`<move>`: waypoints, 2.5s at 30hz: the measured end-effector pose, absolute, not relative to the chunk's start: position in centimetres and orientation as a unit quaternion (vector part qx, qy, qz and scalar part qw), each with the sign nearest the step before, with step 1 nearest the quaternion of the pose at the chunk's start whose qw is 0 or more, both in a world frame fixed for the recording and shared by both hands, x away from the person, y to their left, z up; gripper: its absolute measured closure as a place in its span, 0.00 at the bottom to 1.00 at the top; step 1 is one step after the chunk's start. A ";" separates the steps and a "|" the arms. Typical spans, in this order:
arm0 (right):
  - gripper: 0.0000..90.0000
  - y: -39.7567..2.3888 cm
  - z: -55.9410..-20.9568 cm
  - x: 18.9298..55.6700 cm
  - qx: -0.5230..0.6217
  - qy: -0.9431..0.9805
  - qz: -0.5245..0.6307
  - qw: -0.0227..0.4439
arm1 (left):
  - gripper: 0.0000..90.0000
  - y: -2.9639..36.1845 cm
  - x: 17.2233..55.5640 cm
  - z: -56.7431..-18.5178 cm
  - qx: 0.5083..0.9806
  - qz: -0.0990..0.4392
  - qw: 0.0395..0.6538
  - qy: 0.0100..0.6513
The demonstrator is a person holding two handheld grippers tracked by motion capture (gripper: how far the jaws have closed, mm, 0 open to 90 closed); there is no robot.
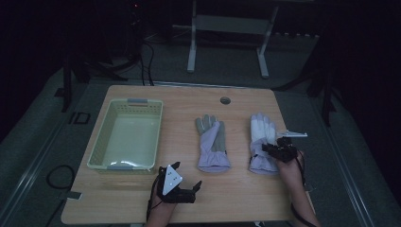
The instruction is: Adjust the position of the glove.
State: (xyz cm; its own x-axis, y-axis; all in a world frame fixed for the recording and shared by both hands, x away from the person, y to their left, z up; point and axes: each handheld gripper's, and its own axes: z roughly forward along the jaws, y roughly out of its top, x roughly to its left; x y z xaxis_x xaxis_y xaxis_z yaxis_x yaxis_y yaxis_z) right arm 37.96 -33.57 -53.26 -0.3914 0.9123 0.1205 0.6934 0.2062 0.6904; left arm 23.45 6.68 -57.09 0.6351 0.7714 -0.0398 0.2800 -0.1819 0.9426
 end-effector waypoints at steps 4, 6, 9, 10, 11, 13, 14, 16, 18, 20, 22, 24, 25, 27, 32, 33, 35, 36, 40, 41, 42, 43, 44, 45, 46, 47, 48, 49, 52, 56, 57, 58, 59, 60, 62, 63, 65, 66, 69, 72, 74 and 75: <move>0.89 -33.8 -51.5 37.8 0.532 0.752 0.352 0.167 | 0.00 6.7 23.5 -57.1 0.733 0.231 0.530 0.359; 0.89 -33.9 -51.1 37.8 0.534 0.749 0.355 0.168 | 0.00 6.7 23.5 -57.1 0.733 0.232 0.530 0.359; 0.89 -34.2 -48.7 37.8 0.538 0.738 0.372 0.165 | 0.00 6.7 23.5 -57.1 0.732 0.232 0.530 0.360; 0.89 -34.1 -48.2 37.8 0.538 0.737 0.374 0.168 | 0.00 6.7 23.5 -57.1 0.733 0.232 0.529 0.359; 0.89 -34.1 -47.7 37.8 0.539 0.735 0.374 0.172 | 0.00 6.7 23.5 -57.1 0.733 0.231 0.530 0.359; 0.89 -33.8 -46.7 37.8 0.535 0.735 0.375 0.179 | 0.00 6.7 23.5 -57.1 0.733 0.231 0.530 0.359; 0.89 -33.7 -46.2 37.8 0.533 0.736 0.376 0.181 | 0.00 6.7 23.5 -57.1 0.733 0.231 0.530 0.359; 0.89 -33.4 -45.3 37.8 0.531 0.736 0.381 0.179 | 0.00 6.7 23.5 -57.1 0.733 0.231 0.530 0.359; 0.89 -32.9 -44.4 37.8 0.528 0.737 0.382 0.181 | 0.00 6.7 23.5 -57.1 0.732 0.231 0.530 0.359; 0.89 -32.4 -43.5 37.7 0.524 0.737 0.385 0.185 | 0.00 6.7 23.5 -57.1 0.732 0.231 0.530 0.359; 0.89 -31.8 -42.6 37.7 0.519 0.736 0.391 0.189 | 0.00 6.7 23.5 -57.1 0.732 0.231 0.531 0.359; 0.89 -31.3 -42.1 37.6 0.515 0.736 0.395 0.194 | 0.00 6.7 23.5 -57.1 0.732 0.231 0.531 0.360; 0.89 -30.8 -41.5 37.5 0.509 0.738 0.398 0.197 | 0.00 6.7 23.4 -57.1 0.732 0.231 0.531 0.359; 0.89 -30.0 -40.8 37.4 0.503 0.740 0.399 0.202 | 0.00 6.7 23.5 -57.1 0.731 0.232 0.531 0.359; 0.89 -27.5 -39.5 37.5 0.491 0.748 0.400 0.200 | 0.00 6.7 23.4 -57.1 0.731 0.232 0.532 0.359; 0.89 -26.9 -39.3 37.5 0.489 0.750 0.398 0.199 | 0.00 6.7 23.4 -57.1 0.731 0.232 0.532 0.359; 0.89 -26.3 -39.2 37.5 0.486 0.752 0.398 0.200 | 0.00 6.7 23.4 -57.1 0.731 0.232 0.532 0.359; 0.89 -25.7 -39.1 37.4 0.484 0.753 0.399 0.197 | 0.00 6.7 23.4 -57.1 0.731 0.231 0.532 0.359; 0.89 -22.2 -38.8 37.3 0.465 0.765 0.405 0.187 | 0.00 6.7 23.5 -57.1 0.730 0.231 0.533 0.359; 0.89 -21.5 -38.8 37.3 0.463 0.767 0.403 0.185 | 0.00 6.7 23.5 -57.1 0.730 0.231 0.533 0.359; 0.89 -21.0 -38.9 37.2 0.462 0.769 0.401 0.184 | 0.00 6.7 23.5 -57.1 0.730 0.231 0.534 0.359; 0.89 -20.2 -39.0 37.2 0.459 0.773 0.397 0.183 | 0.00 6.7 23.5 -57.1 0.730 0.230 0.534 0.359; 0.89 -19.7 -39.0 37.1 0.458 0.776 0.395 0.181 | 0.00 6.7 23.5 -57.1 0.730 0.230 0.534 0.359; 0.89 -19.0 -39.2 37.0 0.457 0.777 0.395 0.178 | 0.00 6.7 23.4 -57.1 0.730 0.230 0.535 0.358; 0.89 -18.7 -39.3 37.0 0.456 0.779 0.394 0.175 | 0.00 6.7 23.4 -57.1 0.730 0.231 0.534 0.358; 0.89 -18.7 -39.3 37.0 0.456 0.779 0.394 0.175 | 0.00 6.7 23.4 -57.1 0.730 0.231 0.534 0.358; 0.89 -18.1 -39.5 36.9 0.454 0.781 0.392 0.172 | 0.00 6.7 23.4 -57.1 0.730 0.231 0.534 0.358; 0.89 -17.4 -39.8 36.9 0.453 0.785 0.388 0.168 | 0.00 6.7 23.4 -57.1 0.730 0.231 0.534 0.358; 0.89 -16.5 -40.4 36.8 0.452 0.790 0.381 0.162 | 0.00 6.7 23.4 -57.1 0.731 0.230 0.534 0.357; 0.89 -15.5 -41.9 37.1 0.457 0.797 0.366 0.151 | 0.00 6.7 23.4 -57.1 0.731 0.229 0.534 0.357; 0.89 -15.3 -42.4 37.2 0.458 0.799 0.361 0.150 | 0.00 6.7 23.4 -57.1 0.731 0.230 0.534 0.357; 0.89 -15.2 -42.8 37.4 0.461 0.800 0.354 0.147 | 0.00 6.7 23.4 -57.1 0.731 0.229 0.534 0.357; 0.89 -15.0 -43.3 37.6 0.462 0.803 0.348 0.146 | 0.00 6.7 23.4 -57.1 0.731 0.230 0.534 0.358; 0.89 -14.8 -43.8 37.8 0.463 0.805 0.340 0.145 | 0.00 6.7 23.4 -57.1 0.731 0.230 0.534 0.358; 0.89 -14.7 -44.6 38.2 0.469 0.807 0.330 0.142 | 0.00 6.7 23.4 -57.1 0.730 0.229 0.535 0.358; 0.89 -14.7 -45.0 38.4 0.474 0.806 0.326 0.138 | 0.00 6.7 23.4 -57.1 0.731 0.230 0.534 0.357; 0.89 -14.6 -45.8 38.7 0.479 0.806 0.320 0.133 | 0.00 6.7 23.5 -57.1 0.730 0.230 0.535 0.358; 0.89 -14.6 -46.2 38.9 0.483 0.806 0.316 0.131 | 0.00 6.7 23.5 -57.1 0.730 0.230 0.534 0.358; 0.89 -14.5 -47.0 39.2 0.484 0.810 0.307 0.126 | 0.00 6.7 23.4 -57.1 0.731 0.231 0.534 0.357; 0.89 -14.2 -47.7 39.4 0.486 0.813 0.296 0.121 | 0.00 6.8 23.4 -57.1 0.731 0.230 0.534 0.357; 0.88 -14.0 -48.3 39.5 0.486 0.817 0.285 0.124 | 0.00 6.7 23.5 -57.1 0.730 0.229 0.535 0.357; 0.88 -13.9 -48.7 39.6 0.484 0.820 0.281 0.122 | 0.00 6.7 23.5 -57.1 0.731 0.230 0.535 0.357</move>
